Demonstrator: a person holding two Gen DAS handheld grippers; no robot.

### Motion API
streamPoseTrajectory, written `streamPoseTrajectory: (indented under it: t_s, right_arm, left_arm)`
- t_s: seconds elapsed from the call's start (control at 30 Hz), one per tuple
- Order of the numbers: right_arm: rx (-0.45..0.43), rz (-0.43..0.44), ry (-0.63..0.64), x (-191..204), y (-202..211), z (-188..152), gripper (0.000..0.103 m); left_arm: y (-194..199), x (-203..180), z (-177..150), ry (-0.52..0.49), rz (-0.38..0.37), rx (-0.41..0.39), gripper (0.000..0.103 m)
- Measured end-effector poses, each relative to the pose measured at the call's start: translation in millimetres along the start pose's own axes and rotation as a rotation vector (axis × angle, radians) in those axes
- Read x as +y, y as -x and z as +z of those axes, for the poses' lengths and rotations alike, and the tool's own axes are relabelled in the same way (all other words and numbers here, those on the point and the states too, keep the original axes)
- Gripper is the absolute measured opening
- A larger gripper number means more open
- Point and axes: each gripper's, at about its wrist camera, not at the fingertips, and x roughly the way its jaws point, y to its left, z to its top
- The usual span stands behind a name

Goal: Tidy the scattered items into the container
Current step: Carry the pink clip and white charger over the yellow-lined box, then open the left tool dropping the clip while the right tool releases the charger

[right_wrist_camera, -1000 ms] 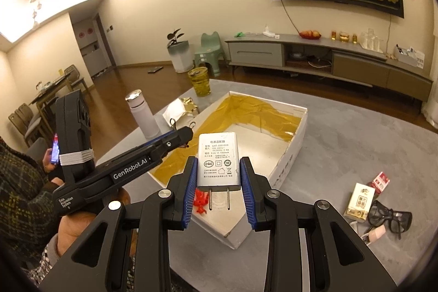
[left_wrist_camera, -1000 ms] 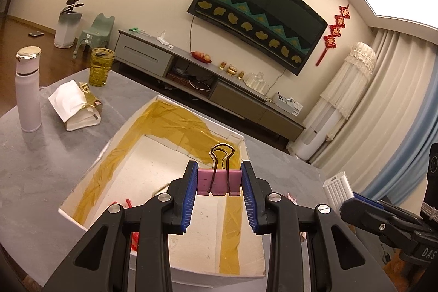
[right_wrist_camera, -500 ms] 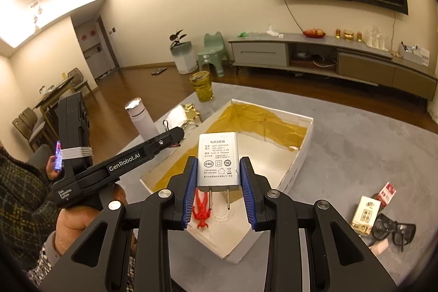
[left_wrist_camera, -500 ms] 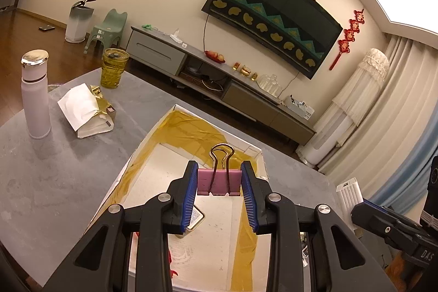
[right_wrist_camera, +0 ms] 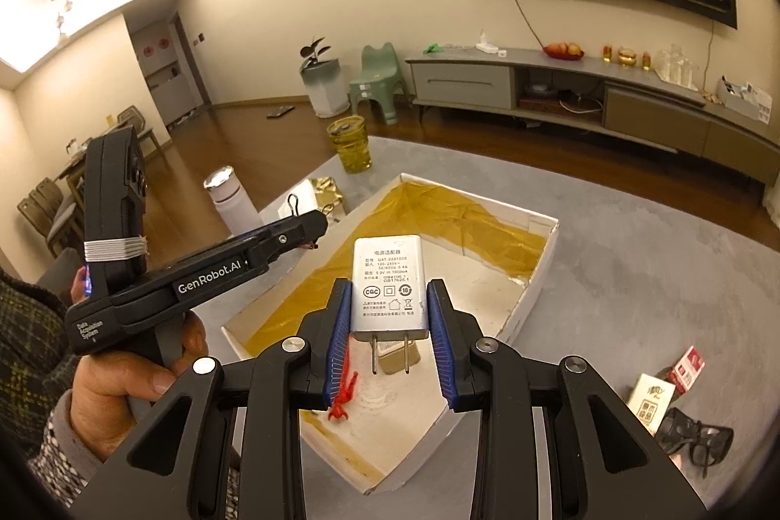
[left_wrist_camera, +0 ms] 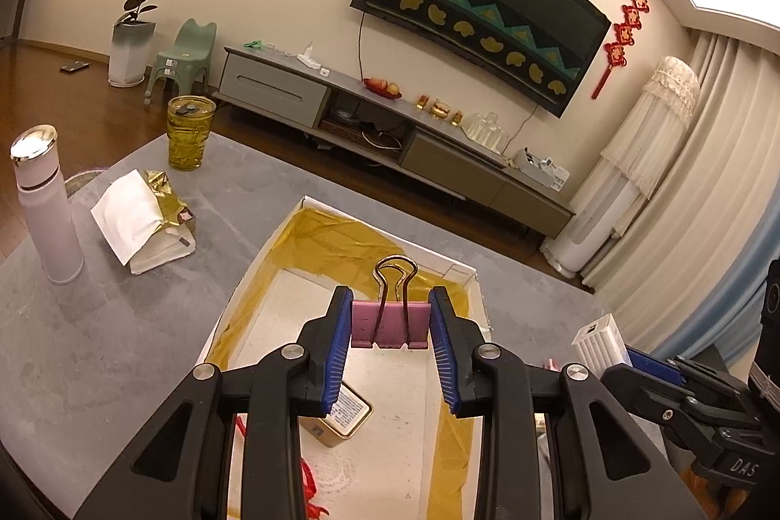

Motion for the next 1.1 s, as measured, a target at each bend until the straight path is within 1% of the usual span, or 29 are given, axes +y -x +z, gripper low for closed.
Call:
streamPoseTrajectory:
  t_s: [0.1, 0.2, 0.27, 0.5, 0.73, 0.87, 1.1]
  right_arm:
    - [0.025, 0.005, 0.013, -0.1, -11.0, 2.8, 0.032]
    - [0.051, 0.008, 0.022, -0.7, -22.6, 4.0, 0.033]
    - [0.063, 0.005, 0.028, -1.7, -29.4, 4.3, 0.033]
    - [0.118, -0.005, 0.036, -9.8, -56.9, 8.2, 0.033]
    - [0.21, -0.036, 0.061, -18.6, -94.9, 9.8, 0.033]
    - [0.256, -0.049, 0.068, -24.5, -115.5, 12.9, 0.033]
    - [0.324, -0.086, 0.07, -38.0, -150.3, 19.3, 0.033]
  left_arm:
    - [-8.9, 0.3, 2.8, -0.011, 0.003, 0.029, 0.033]
    - [-18.4, 4.0, 4.9, 0.003, -0.009, 0.065, 0.033]
    - [-22.7, 4.8, 5.5, -0.004, -0.001, 0.078, 0.033]
    - [-37.9, -0.1, 9.6, -0.057, 0.034, 0.127, 0.033]
    - [-63.0, -3.1, 15.0, -0.121, 0.069, 0.221, 0.033]
    - [-72.8, -5.9, 21.6, -0.15, 0.089, 0.246, 0.033]
    - [-98.8, -0.4, 28.4, -0.129, 0.103, 0.308, 0.033]
